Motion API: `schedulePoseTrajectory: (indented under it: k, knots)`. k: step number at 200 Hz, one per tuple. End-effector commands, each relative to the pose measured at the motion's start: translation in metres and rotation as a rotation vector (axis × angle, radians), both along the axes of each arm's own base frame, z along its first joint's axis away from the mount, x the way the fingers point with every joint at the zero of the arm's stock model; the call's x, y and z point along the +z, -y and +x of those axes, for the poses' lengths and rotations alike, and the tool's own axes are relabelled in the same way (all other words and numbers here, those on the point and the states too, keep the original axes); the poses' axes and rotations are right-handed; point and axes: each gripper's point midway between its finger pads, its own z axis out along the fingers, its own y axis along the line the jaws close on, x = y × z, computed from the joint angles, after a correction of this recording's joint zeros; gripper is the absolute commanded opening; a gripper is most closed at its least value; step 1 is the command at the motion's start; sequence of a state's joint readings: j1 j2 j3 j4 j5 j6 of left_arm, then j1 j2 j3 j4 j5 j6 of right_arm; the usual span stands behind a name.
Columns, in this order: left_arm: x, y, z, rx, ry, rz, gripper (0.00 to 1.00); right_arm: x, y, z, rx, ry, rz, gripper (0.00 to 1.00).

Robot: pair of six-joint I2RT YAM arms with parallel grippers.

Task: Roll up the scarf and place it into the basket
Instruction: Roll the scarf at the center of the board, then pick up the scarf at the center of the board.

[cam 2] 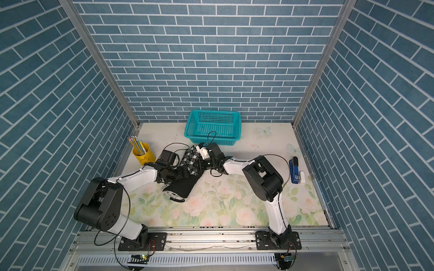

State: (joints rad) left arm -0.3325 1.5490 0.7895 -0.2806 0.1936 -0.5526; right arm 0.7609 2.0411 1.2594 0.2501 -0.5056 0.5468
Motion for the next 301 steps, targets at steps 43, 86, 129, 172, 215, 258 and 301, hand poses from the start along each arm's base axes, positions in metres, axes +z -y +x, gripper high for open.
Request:
schedulePoseTrajectory:
  k: [43, 86, 129, 172, 215, 258, 301]
  knots:
    - [-0.047, -0.029, -0.029, 0.1, -0.128, 0.077, 0.96, 0.037, 0.041, 0.0, -0.072, 0.008, 0.036, 0.89]
    - [-0.06, -0.045, -0.039, 0.176, -0.166, 0.043, 0.96, 0.007, 0.038, -0.032, -0.029, -0.126, 0.09, 0.99]
    - [-0.072, -0.048, -0.054, 0.193, -0.187, 0.018, 0.95, -0.016, 0.02, -0.041, -0.007, -0.211, 0.171, 0.99]
    - [-0.094, -0.047, -0.083, 0.217, -0.229, -0.025, 0.95, -0.024, -0.016, -0.035, 0.049, -0.281, 0.255, 1.0]
    - [-0.101, -0.041, -0.097, 0.221, -0.223, -0.074, 0.92, -0.053, -0.053, -0.037, 0.087, -0.361, 0.202, 0.99]
    - [-0.094, -0.04, -0.094, 0.213, -0.173, -0.063, 0.92, -0.079, -0.076, -0.027, 0.072, -0.419, 0.161, 0.99]
    - [-0.093, -0.035, -0.093, 0.193, -0.157, -0.061, 0.92, -0.086, -0.091, -0.028, 0.111, -0.414, 0.109, 0.96]
